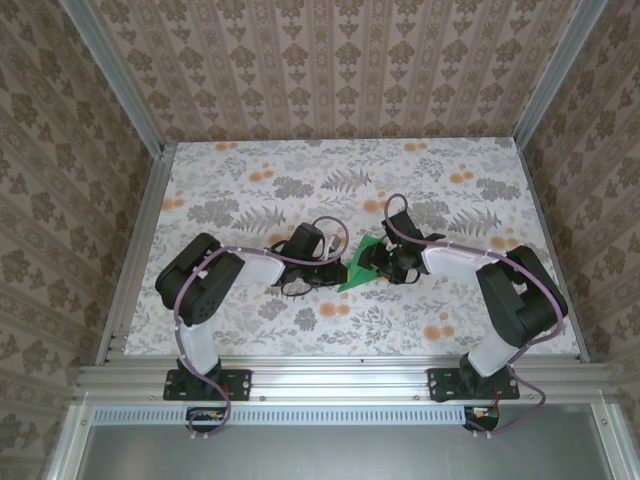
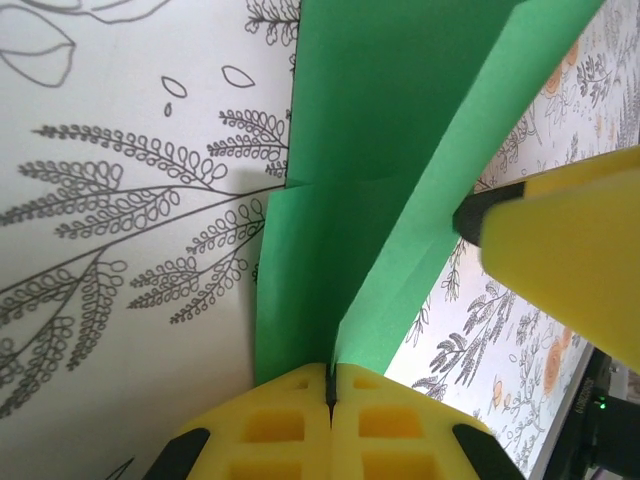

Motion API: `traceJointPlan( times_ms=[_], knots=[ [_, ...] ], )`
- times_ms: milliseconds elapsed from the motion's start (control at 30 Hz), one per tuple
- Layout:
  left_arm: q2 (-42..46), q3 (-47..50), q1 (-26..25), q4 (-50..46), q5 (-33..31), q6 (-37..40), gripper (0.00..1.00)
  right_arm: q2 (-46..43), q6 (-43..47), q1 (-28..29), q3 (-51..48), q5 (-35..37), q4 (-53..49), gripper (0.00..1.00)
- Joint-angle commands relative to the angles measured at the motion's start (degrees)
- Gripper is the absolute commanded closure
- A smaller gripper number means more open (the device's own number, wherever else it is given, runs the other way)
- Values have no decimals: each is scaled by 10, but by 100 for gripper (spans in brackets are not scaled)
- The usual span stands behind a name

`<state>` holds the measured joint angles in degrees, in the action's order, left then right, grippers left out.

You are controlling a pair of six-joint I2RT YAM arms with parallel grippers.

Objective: Fold a paper plane with a square sheet of paper (pick it up from the middle)
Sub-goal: Fourth fold the wing at the center of the table.

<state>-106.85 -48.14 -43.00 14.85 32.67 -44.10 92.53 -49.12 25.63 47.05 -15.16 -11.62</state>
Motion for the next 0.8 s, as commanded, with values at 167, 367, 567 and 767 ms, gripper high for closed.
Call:
traceJointPlan(
  times_ms=[167,367,567,767],
  knots=[
    [-19,-18,4,-12,15,-22,99,-38,124,-6,1,-19,-13,43],
    [-20,-25,4,-22,14,-22,98,5,122,-3,22,-20,-13,44],
    [-21,-25,5,-23,14,-26,99,29,116,-1,34,-30,12,44],
    [-23,-29,6,-22,15,-30,98,49,118,-1,45,-40,25,44]
  ],
)
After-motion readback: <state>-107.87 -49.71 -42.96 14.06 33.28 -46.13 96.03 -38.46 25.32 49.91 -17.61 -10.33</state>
